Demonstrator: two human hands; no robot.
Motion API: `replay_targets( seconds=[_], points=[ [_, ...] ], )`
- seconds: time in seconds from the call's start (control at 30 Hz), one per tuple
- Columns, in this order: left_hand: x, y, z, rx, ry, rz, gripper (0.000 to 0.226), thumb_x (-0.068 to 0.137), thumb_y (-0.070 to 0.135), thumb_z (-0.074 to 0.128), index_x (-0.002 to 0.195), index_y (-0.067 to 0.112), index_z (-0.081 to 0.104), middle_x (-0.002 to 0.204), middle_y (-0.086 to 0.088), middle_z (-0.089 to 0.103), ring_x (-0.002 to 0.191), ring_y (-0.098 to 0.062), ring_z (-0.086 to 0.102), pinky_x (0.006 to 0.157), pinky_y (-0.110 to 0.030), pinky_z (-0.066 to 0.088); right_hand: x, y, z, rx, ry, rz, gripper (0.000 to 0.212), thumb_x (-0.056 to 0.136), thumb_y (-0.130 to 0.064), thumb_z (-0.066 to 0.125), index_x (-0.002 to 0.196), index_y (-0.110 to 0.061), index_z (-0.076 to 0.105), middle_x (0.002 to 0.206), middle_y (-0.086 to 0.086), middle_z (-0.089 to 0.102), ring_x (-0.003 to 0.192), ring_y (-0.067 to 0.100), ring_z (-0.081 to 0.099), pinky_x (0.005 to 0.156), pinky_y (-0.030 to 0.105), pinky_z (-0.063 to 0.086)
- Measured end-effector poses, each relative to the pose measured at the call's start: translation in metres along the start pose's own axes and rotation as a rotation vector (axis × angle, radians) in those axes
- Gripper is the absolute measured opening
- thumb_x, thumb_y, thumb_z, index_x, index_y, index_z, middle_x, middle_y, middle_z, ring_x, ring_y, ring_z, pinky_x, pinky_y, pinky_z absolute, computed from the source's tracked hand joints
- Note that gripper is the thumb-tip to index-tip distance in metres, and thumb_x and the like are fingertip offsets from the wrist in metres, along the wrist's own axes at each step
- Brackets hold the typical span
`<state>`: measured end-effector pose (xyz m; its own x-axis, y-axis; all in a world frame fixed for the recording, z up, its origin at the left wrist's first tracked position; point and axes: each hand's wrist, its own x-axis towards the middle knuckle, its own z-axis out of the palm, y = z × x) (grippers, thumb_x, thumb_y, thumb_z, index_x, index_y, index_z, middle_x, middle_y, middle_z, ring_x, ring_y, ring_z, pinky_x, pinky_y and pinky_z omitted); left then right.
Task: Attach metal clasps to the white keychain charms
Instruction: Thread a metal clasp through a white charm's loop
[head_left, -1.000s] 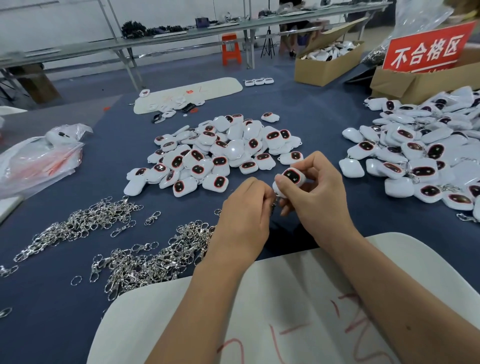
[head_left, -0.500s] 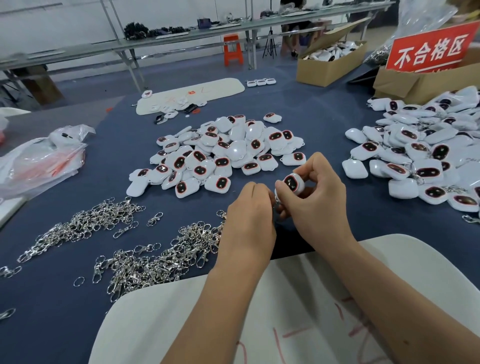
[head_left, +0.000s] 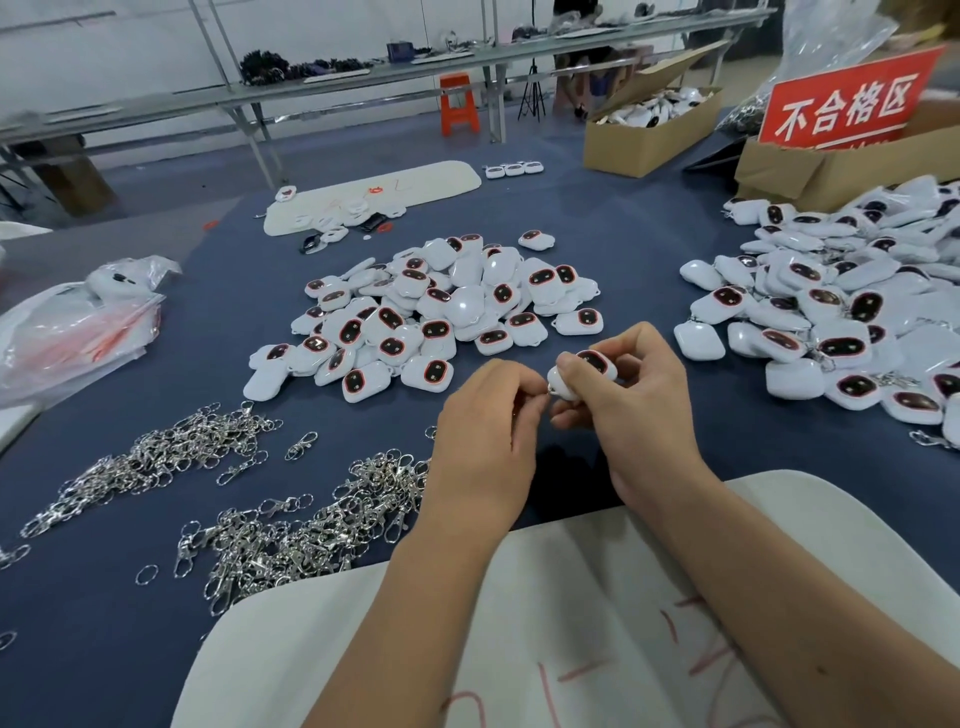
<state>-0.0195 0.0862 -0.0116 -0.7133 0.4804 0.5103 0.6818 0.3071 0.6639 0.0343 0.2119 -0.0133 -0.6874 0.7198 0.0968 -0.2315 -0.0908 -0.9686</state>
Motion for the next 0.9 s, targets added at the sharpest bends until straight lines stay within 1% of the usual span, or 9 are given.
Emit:
replay_targets(
  seconds=[0.1,0.27,0.37,0.47,0.57,0.63,0.73,0.83,0.9],
  points=[
    [0.0,-0.002,0.0,-0.007,0.005,-0.001,0.013,0.09,0.003,0.068,0.093,0.016,0.068,0.09,0.009,0.067,0.086,-0.009,0.062,0.077,-0.033,0.051,0.001,0.0,0.001,0.023,0.003,0.02,0.023,0.092,-0.007,0.077,0.091,-0.007,0.053,0.089,0.021,0.068,0.054,0.023,0.07,0.05,0.026,0.056],
    [0.001,-0.006,-0.002,-0.009,0.042,0.045,0.008,0.089,0.008,0.069,0.087,0.015,0.072,0.084,0.01,0.07,0.082,-0.007,0.064,0.074,-0.029,0.05,0.0,-0.001,-0.001,-0.006,-0.012,0.009,0.025,0.092,-0.009,0.078,0.093,-0.005,0.053,0.09,0.023,0.068,0.054,0.025,0.07,0.05,0.027,0.057],
    [0.002,-0.005,-0.004,0.01,0.035,0.077,0.007,0.089,0.01,0.068,0.085,0.014,0.073,0.082,0.01,0.071,0.081,-0.006,0.062,0.074,-0.024,0.049,-0.001,-0.003,-0.001,-0.064,-0.024,-0.055,0.028,0.091,-0.009,0.079,0.092,-0.006,0.051,0.086,0.021,0.066,0.054,0.027,0.069,0.05,0.029,0.058],
    [0.002,-0.004,-0.009,0.003,0.007,0.031,0.009,0.089,0.006,0.069,0.086,0.013,0.074,0.083,0.01,0.072,0.083,-0.003,0.061,0.075,-0.017,0.047,-0.003,-0.004,0.0,-0.143,-0.055,-0.135,0.031,0.09,-0.007,0.079,0.088,-0.01,0.048,0.082,0.018,0.063,0.051,0.03,0.069,0.048,0.032,0.058],
    [0.003,-0.001,-0.01,0.079,-0.051,-0.035,0.011,0.092,0.006,0.068,0.088,0.014,0.075,0.086,0.006,0.072,0.084,-0.009,0.062,0.081,-0.032,0.05,-0.006,-0.003,0.0,-0.216,-0.084,-0.197,0.031,0.089,-0.006,0.078,0.086,-0.015,0.048,0.077,0.014,0.063,0.049,0.029,0.068,0.048,0.033,0.058],
    [0.004,0.002,-0.01,0.181,-0.104,-0.05,0.012,0.095,0.007,0.064,0.09,0.012,0.074,0.089,-0.001,0.072,0.089,-0.022,0.064,0.083,-0.045,0.05,-0.008,-0.001,0.001,-0.266,-0.087,-0.255,0.033,0.089,-0.006,0.079,0.086,-0.017,0.048,0.079,0.011,0.063,0.05,0.026,0.068,0.048,0.03,0.057],
    [0.005,0.003,-0.011,0.25,-0.131,-0.048,0.014,0.095,0.006,0.061,0.091,0.011,0.074,0.091,-0.003,0.073,0.091,-0.025,0.065,0.084,-0.045,0.05,-0.008,-0.001,0.002,-0.308,-0.084,-0.3,0.033,0.087,-0.005,0.08,0.087,-0.012,0.048,0.078,0.004,0.063,0.053,0.019,0.07,0.048,0.024,0.056],
    [0.001,0.006,-0.009,-0.044,0.024,-0.141,0.015,0.09,0.003,0.069,0.085,0.017,0.073,0.081,0.009,0.072,0.079,-0.008,0.066,0.076,-0.023,0.052,-0.005,-0.002,-0.001,-0.084,-0.076,-0.164,0.032,0.092,-0.006,0.078,0.093,-0.005,0.046,0.086,0.023,0.062,0.057,0.031,0.072,0.051,0.032,0.059],
    [0.002,0.006,-0.004,-0.274,0.073,-0.26,0.018,0.087,0.0,0.073,0.083,0.018,0.072,0.078,0.008,0.073,0.073,-0.005,0.067,0.072,-0.019,0.053,-0.004,-0.004,-0.001,0.023,-0.096,-0.092,0.031,0.094,-0.007,0.075,0.098,-0.007,0.044,0.087,0.031,0.061,0.059,0.032,0.071,0.052,0.031,0.058]
  ],
)
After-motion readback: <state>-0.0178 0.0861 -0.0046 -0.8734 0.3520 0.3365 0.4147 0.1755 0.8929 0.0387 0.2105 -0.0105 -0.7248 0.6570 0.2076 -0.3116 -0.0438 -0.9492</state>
